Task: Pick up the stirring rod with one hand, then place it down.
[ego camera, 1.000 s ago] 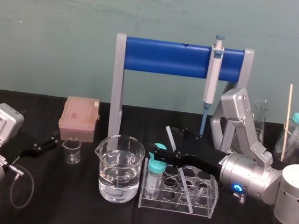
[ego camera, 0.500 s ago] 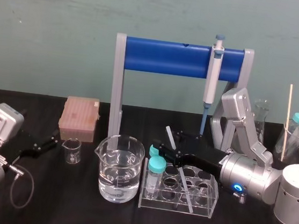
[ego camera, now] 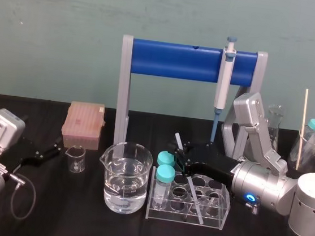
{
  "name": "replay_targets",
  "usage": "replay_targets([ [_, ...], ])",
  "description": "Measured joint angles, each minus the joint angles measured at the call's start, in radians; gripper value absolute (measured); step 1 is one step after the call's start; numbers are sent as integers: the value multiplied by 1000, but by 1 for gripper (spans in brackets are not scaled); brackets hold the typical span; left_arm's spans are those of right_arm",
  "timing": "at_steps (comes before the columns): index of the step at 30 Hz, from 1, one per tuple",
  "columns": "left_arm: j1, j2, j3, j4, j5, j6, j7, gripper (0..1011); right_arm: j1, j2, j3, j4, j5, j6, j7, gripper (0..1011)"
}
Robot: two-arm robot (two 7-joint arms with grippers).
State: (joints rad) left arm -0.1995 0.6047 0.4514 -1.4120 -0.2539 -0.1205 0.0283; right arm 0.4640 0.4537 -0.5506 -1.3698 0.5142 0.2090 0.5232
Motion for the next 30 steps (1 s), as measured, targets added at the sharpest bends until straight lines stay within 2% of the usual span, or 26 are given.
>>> replay_targets([
  [7, 0, 0, 0, 0, 0, 0, 0, 1000, 0, 0, 0, 0, 0, 0, 0, 69],
  [10, 0, 0, 0, 0, 0, 0, 0, 1000, -9, -7, 12, 1, 3, -28, -1, 69],
  [17, 0, 0, 0, 0, 0, 0, 0, 1000, -44, -30, 60, 7, 12, -173, 1, 69],
  [24, 0, 0, 0, 0, 0, 0, 0, 1000, -73, -38, 109, -2, 56, -301, 66, 69],
  [30, 0, 0, 0, 0, 0, 0, 0, 1000, -92, -21, 138, -46, 82, -358, 108, 69],
])
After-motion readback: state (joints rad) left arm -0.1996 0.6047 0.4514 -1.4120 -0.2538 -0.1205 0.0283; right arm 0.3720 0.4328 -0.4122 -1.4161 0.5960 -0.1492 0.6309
